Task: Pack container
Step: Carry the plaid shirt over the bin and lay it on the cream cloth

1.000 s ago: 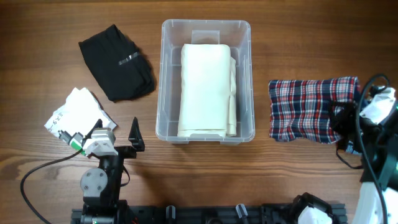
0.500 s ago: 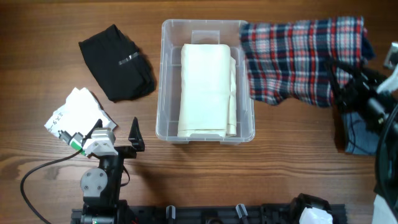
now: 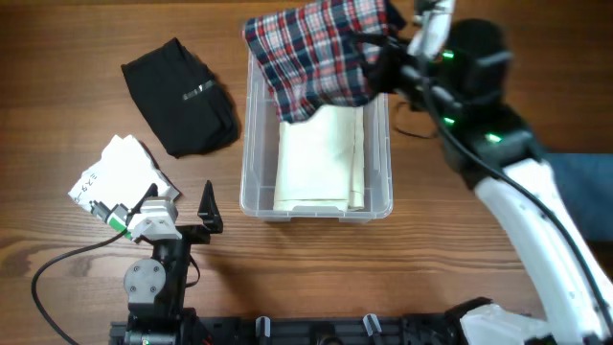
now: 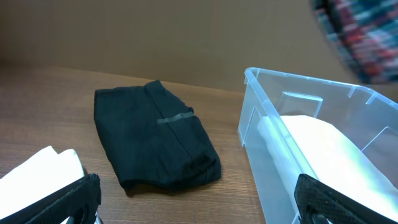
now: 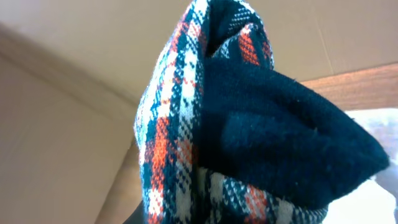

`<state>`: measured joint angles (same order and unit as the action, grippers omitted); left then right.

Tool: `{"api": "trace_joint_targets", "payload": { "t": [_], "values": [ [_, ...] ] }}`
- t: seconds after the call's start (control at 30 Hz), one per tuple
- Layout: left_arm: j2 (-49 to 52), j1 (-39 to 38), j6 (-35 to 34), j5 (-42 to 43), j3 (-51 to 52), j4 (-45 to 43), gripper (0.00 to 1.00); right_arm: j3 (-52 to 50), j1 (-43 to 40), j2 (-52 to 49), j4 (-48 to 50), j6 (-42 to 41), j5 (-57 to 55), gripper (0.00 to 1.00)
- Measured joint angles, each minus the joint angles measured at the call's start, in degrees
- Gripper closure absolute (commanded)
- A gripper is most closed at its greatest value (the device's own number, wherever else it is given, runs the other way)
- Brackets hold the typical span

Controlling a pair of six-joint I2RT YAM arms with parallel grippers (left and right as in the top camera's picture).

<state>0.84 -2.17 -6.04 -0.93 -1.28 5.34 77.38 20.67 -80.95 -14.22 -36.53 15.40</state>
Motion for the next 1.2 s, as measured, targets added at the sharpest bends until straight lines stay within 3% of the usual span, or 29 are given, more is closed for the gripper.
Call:
{"api": "trace_joint_targets", "payload": {
  "t": [0.37, 0.73, 0.93, 1.07, 1.13, 1.2],
  "values": [
    [0.0, 0.0, 0.0, 0.0, 0.0, 0.0, 0.00, 0.0, 0.4, -17.6, 7.6, -8.3, -5.6, 0.96],
    [0.0, 0.0, 0.0, 0.0, 0.0, 0.0, 0.00, 0.0, 0.4, -25.3, 7.8, -10.6, -6.5, 0.95],
    [0.0, 0.0, 0.0, 0.0, 0.0, 0.0, 0.00, 0.0, 0.4, -25.3, 4.1, -7.7, -9.1, 0.78],
    [0.0, 0.0, 0.0, 0.0, 0.0, 0.0, 0.00, 0.0, 0.4, -25.3, 0.9, -3.3, -11.5, 0.53],
    [0.0, 0.0, 0.0, 0.0, 0.0, 0.0, 0.00, 0.0, 0.4, -25.3, 0.1, -0.1, -12.3, 0.34],
    [0.0, 0.0, 0.0, 0.0, 0.0, 0.0, 0.00, 0.0, 0.4, -25.3, -0.4, 1.9, -12.7, 0.25]
  ]
}}
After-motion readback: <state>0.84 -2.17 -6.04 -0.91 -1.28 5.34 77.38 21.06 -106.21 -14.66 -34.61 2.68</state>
